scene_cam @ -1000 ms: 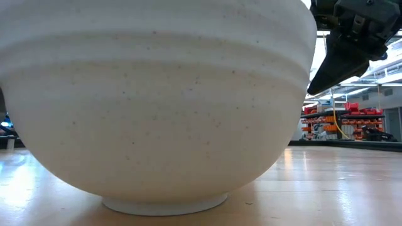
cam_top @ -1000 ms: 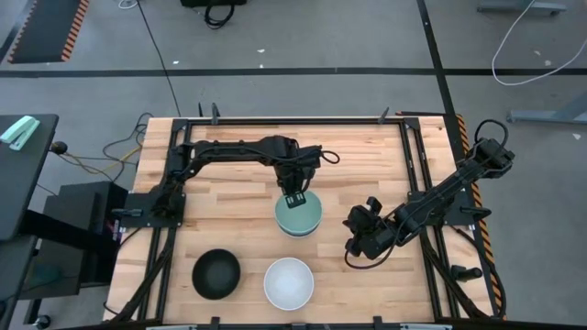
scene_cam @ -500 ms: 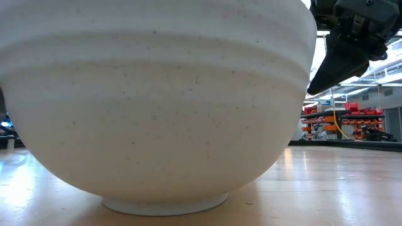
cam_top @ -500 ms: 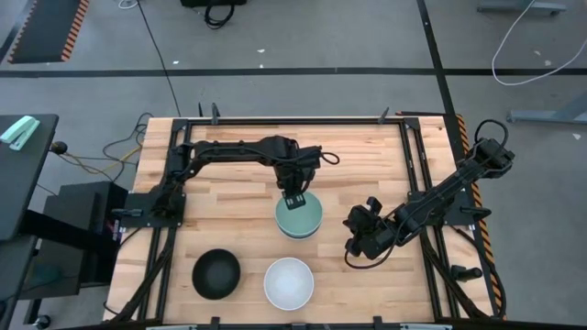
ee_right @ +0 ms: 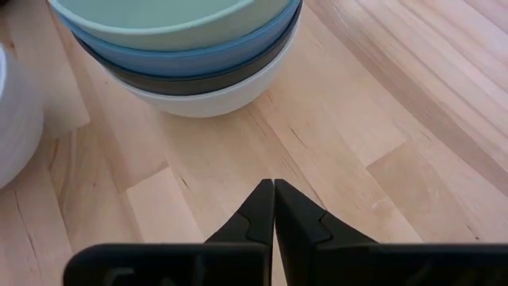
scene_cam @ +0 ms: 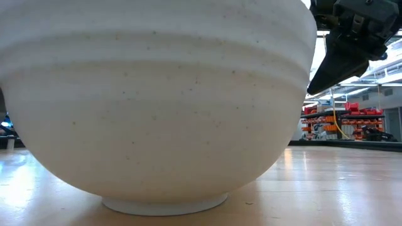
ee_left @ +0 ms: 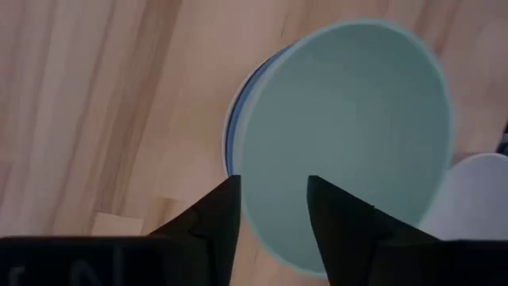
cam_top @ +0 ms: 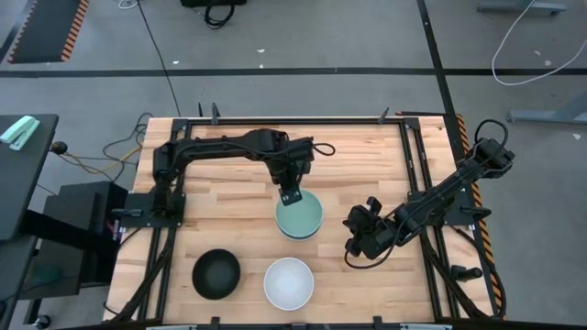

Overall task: Nest bowls inside each other
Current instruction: Stack the light green bowl on top of the blue bowl, then stack the black bowl on top of the light green bowl

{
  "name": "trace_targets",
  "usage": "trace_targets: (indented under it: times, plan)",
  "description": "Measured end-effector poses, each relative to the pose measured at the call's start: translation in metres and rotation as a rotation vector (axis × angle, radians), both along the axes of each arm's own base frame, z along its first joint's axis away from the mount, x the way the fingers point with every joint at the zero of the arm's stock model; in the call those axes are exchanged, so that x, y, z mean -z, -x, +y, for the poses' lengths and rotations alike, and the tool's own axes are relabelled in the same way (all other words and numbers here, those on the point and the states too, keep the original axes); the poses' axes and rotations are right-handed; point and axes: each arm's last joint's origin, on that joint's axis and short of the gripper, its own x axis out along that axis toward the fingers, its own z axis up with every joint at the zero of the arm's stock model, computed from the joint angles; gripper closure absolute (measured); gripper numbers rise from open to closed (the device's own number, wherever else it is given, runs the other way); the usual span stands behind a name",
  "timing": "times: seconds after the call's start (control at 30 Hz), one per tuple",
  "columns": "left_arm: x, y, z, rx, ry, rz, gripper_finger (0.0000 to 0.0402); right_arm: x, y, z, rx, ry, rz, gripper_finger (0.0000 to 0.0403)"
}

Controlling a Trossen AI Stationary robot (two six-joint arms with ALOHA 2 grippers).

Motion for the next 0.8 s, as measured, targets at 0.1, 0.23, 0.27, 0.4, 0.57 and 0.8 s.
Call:
trace_targets:
  times: [0.1, 0.23, 0.27, 0.4, 0.57, 0.8]
  plan:
    - [-0.014, 0.009, -0.001, -0.002, -0.003, -0.020, 0.0235, 0.000, 0.000, 0.000, 0.000, 0.000, 0.000, 0.0387]
    - [-0.026, 0.022, -0.005, -0.004, -0.012, 0.006, 0.0233, 0.000, 0.000, 0.000, 0.002, -0.004, -0.005, 0.0387]
    - [-0.029, 0.026, -0.007, -0.009, -0.015, 0.024, 0.0234, 0.000, 0.000, 0.000, 0.005, -0.007, -0.007, 0.0387]
    - [-0.035, 0.040, -0.023, -0.005, -0.031, 0.113, 0.0242, -0.001, -0.002, 0.001, 0.005, -0.020, -0.022, 0.0387]
    - [-0.039, 0.055, -0.054, 0.036, -0.120, 0.221, 0.0250, -0.002, -0.003, 0.002, 0.002, -0.039, -0.037, 0.0387]
    - [-0.044, 0.070, -0.106, 0.111, -0.189, 0.275, 0.0246, -0.002, -0.003, 0.003, 0.011, -0.060, -0.042, 0.0387]
